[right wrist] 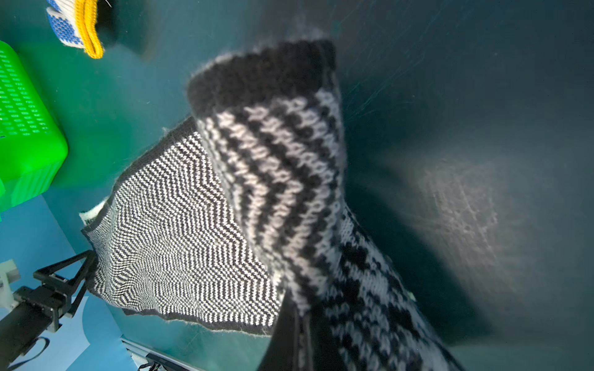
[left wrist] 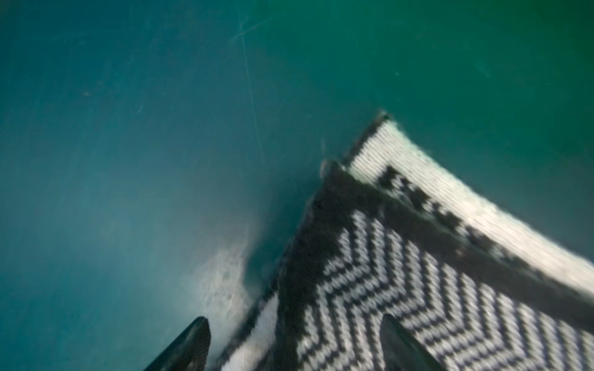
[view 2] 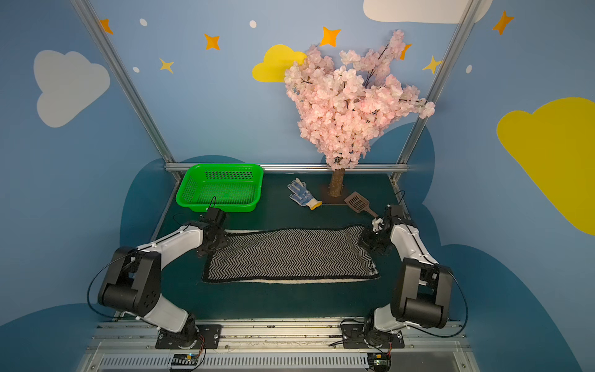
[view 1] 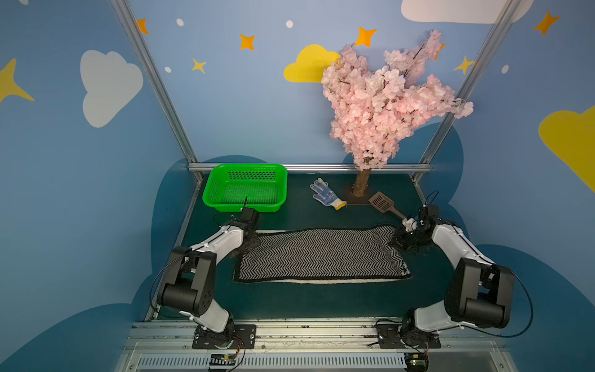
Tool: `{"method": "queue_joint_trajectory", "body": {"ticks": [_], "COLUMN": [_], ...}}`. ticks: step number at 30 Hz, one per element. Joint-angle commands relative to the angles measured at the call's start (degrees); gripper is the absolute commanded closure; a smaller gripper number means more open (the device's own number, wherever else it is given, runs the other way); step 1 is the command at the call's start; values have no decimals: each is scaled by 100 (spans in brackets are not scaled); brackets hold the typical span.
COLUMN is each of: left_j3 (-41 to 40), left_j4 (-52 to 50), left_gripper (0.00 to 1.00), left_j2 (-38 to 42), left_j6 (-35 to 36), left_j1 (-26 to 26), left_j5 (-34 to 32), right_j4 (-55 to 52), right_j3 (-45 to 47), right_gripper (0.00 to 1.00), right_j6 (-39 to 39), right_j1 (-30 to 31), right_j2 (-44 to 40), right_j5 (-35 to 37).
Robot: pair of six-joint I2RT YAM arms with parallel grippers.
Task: Roll up the scarf and place it into the basket
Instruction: Flatten out the scarf at the center of the board.
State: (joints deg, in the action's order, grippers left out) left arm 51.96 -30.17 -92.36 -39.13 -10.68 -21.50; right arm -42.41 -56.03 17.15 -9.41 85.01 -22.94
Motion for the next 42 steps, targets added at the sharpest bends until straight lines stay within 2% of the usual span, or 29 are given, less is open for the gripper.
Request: {"method": "queue_joint_trajectory", "body": {"ticks": [1,11,15,19,21,22,23,30,33,35,38,42], "left_j3": [133,279,198,87,-32,-124,-236,-925,-1288,-1533,-1685,-1413], "left_j4": [233,617,877,941,984,1017,1049,1043,1002,1155,1287,1089], "left_gripper": [22,24,24,48,70,87,93,95,92,80,50,43], "left_j2": [-326,-699,-696,-678,-593,-509,-417,500,1161,1655,2062,1754], "left_j6": [64,-99,-51,-105,-109,-161,-217,-651,-882,-847,-779,-633], "left_j1": [39,75,147,162,116,65,9,-452,-647,-667,-664,-588], "left_j5": [-102,-76,221,444,549,551,537,416,392,442,170,279], "right_j4": [-198,-471,-519,-557,-562,-598,-600,-980,-1011,-1052,-958,-898], "right_j3": [31,-64,-12,28,-16,-56,-106,-690,-789,-815,-688,-617], "right_gripper": [100,100,100,100,100,100,100,100,100,100,100,100], "right_j6": [-71,-138,-176,-112,-94,-76,-72,-164,-180,-191,-178,-160], "right_j1": [-42,-61,-77,-126,-194,-270,-373,-961,-1110,-1116,-1098,-1043], "right_j2": [-155,-404,-500,-548,-537,-518,-489,-293,-311,-272,-239,-274], "right_j5": [81,184,277,417,541,579,553,590,548,519,367,367]}}
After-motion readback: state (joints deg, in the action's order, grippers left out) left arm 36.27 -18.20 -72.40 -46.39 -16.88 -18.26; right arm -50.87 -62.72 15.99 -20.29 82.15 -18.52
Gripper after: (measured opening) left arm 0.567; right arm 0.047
